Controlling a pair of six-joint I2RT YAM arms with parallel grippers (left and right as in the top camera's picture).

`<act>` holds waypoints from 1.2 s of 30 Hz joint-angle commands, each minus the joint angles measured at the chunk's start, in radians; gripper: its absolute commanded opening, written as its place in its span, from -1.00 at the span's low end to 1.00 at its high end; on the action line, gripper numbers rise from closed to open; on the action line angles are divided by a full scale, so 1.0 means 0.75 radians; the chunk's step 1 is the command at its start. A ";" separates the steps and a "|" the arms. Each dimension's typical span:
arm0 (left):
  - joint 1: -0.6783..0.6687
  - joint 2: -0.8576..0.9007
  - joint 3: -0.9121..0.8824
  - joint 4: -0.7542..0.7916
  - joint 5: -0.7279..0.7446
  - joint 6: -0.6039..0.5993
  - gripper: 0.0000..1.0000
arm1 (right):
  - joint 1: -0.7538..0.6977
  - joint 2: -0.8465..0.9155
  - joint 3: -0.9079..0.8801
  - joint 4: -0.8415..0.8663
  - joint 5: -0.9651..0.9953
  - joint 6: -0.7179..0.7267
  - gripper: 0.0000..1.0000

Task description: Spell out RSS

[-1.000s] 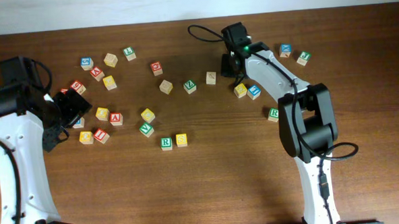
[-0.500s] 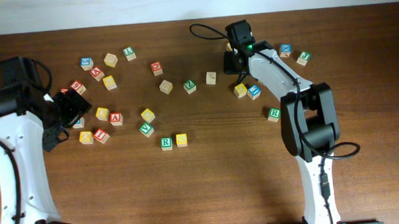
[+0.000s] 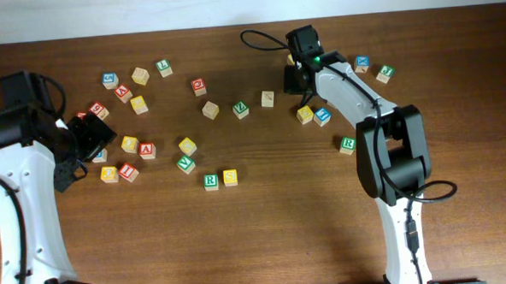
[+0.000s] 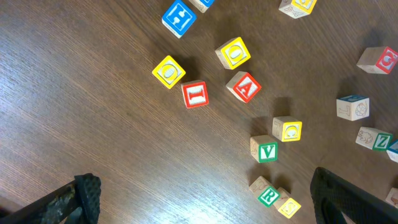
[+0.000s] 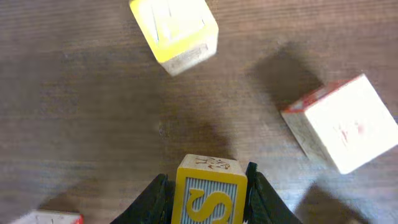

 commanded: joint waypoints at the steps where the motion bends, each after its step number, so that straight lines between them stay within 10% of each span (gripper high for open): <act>1: 0.003 -0.010 -0.007 0.001 0.004 0.013 0.98 | -0.002 -0.170 0.033 -0.047 0.011 0.009 -0.47; 16: 0.003 -0.010 -0.007 0.001 0.004 0.013 0.98 | 0.202 -0.526 -0.053 -0.673 -0.352 -0.467 -0.63; 36: 0.003 -0.010 -0.007 0.001 0.004 0.013 0.98 | 0.407 -0.519 -0.678 -0.238 -0.270 -0.580 -0.24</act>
